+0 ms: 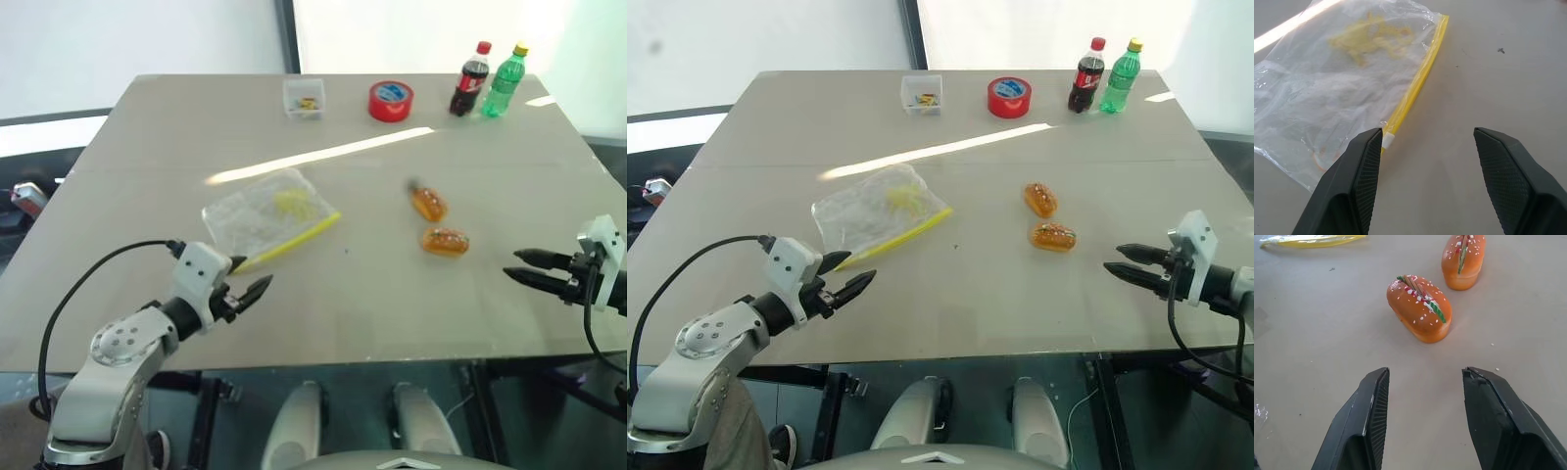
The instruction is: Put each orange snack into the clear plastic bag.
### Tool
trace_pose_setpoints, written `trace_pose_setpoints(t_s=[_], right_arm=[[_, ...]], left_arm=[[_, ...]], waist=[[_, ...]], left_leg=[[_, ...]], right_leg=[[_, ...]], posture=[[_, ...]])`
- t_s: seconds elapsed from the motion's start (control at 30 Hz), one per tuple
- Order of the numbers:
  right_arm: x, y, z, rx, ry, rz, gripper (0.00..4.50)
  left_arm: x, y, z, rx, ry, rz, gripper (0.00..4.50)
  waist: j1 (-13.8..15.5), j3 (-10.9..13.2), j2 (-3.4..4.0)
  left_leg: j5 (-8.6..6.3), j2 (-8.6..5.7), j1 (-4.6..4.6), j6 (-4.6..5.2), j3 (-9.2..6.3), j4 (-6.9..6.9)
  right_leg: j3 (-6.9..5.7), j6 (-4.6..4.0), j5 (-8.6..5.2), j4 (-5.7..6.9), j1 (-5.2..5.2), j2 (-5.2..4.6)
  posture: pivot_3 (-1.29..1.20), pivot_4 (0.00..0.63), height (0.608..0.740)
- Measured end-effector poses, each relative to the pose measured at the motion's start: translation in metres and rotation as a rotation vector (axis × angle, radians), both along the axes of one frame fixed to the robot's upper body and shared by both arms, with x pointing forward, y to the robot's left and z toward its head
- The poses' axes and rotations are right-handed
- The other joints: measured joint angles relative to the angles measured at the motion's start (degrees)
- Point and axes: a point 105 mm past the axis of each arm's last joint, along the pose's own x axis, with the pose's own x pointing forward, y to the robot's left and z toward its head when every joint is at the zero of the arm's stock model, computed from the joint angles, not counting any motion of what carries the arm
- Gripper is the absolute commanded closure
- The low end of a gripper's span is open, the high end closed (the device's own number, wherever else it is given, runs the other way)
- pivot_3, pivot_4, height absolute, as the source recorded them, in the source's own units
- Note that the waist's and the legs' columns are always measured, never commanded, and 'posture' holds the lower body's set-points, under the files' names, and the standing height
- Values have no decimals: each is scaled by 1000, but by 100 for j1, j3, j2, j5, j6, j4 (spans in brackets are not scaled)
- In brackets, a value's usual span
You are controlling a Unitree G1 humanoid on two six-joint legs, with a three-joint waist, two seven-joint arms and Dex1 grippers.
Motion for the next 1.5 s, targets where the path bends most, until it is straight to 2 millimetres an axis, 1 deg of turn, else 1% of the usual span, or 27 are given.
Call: trace_pose_setpoints(t_s=[0.4,0.53,0.57,0.6,0.63,0.67,0.7,0.77,0.83,0.9,0.97,1.03,1.1,1.2,1.23,1.3,1.37,1.4,1.43,1.47,1.5], right_arm=[[0,0,0,0,-4,3,2102],[0,2,2,5,-7,10,2102],[-2,15,5,25,-7,52,2102],[-3,34,12,49,-24,116,2102],[-3,39,15,55,-32,134,2102],[-2,50,21,64,-50,160,2102],[-2,54,26,66,-62,171,2102],[0,61,31,62,-78,182,2102],[3,73,39,59,-103,208,2102],[5,84,47,61,-130,233,2102],[6,96,55,63,-159,267,2102],[8,103,59,65,-173,286,2102],[10,111,63,70,-185,307,2102],[12,123,66,75,-201,343,2102],[13,131,67,83,-207,367,2102],[12,135,66,81,-203,381,2102],[14,146,65,83,-211,403,2102],[14,147,65,84,-213,405,2102],[16,148,63,69,-216,400,2102],[19,148,59,49,-216,391,2102],[22,148,54,26,-209,374,2102]], left_arm=[[0,0,0,0,0,0,1352],[2,3,2,-2,-4,18,1352],[8,15,1,-23,19,72,1352],[17,32,2,-36,25,156,1352],[20,38,3,-41,25,188,1352],[26,51,5,-57,24,253,1352],[28,57,7,-63,20,285,1352],[31,68,7,-80,31,336,1352],[34,77,6,-100,49,384,1352],[35,76,4,-122,70,388,1352],[37,73,-4,-143,108,384,1352],[39,71,-10,-162,132,386,1352],[44,64,-16,-174,158,365,1352],[56,51,-16,-207,160,320,1352],[63,44,-15,-231,159,300,1352],[67,38,-14,-246,159,281,1352],[75,28,-13,-295,164,249,1352],[75,27,-13,-298,165,244,1751],[76,26,-13,-303,166,237,1890],[78,25,-14,-310,168,235,2318],[80,24,-15,-321,171,233,2880]], waist=[[0,0,0],[0,0,0],[-8,0,0],[-20,0,0],[-20,0,0],[-14,0,0],[-8,0,-2],[-5,-1,-4],[-3,0,-5],[-2,0,-5],[3,-1,-6],[5,-1,-6],[6,-2,-7],[16,-2,-7],[14,-3,-7],[12,-3,-9],[9,-4,-8],[9,-4,-8],[10,-4,-8],[11,-4,-8],[13,-5,-8]], left_leg=[[0,0,0,0,0,0],[0,0,0,0,-1,0],[0,0,2,0,-2,0],[0,3,3,0,-5,0],[0,3,2,0,-6,0],[0,2,1,0,-7,0],[0,1,-1,0,-8,1],[0,0,-4,0,-8,1],[0,-1,-5,-1,-11,0],[0,0,-4,-1,-14,0],[0,-1,-5,-1,-15,0],[0,-1,-5,-1,-16,0],[0,-2,-6,-1,-17,0],[0,-3,-6,-1,-17,0],[0,-4,-6,-1,-17,0],[0,-5,-6,-1,-18,0],[0,-5,-6,-1,-20,-1],[0,-6,-6,-1,-20,-1],[0,-5,-6,-1,-22,-1],[0,-7,-6,-1,-21,-1],[0,-8,-6,-1,-21,-1]], right_leg=[[0,0,0,0,0,0],[0,0,0,0,0,0],[-1,1,0,1,0,6],[-3,4,-1,2,0,14],[-5,4,-1,2,0,14],[-5,6,1,2,0,13],[-5,21,11,1,0,11],[-5,23,13,0,-1,6],[-5,24,13,-2,-1,5],[-6,23,14,-2,-1,4],[-12,23,14,-2,-1,4],[-14,22,14,-2,-1,4],[-15,22,14,-2,0,4],[-16,21,15,-2,0,2],[-16,21,15,-2,0,2],[-16,21,15,-2,0,1],[-16,21,15,-1,-1,0],[-17,21,15,-1,-1,0],[-16,21,15,-1,0,-1],[-17,21,16,-1,-1,-2],[-17,21,16,-1,0,-2]], posture=[[0,150,740],[0,150,740],[0,150,740],[0,150,740],[0,150,740],[0,150,740],[0,150,740],[0,150,740],[0,150,740],[0,150,740],[0,150,740],[0,150,740],[0,150,740],[0,150,740],[0,150,740],[0,150,740],[0,150,740],[0,150,740],[0,150,740],[0,150,740],[0,150,740]])
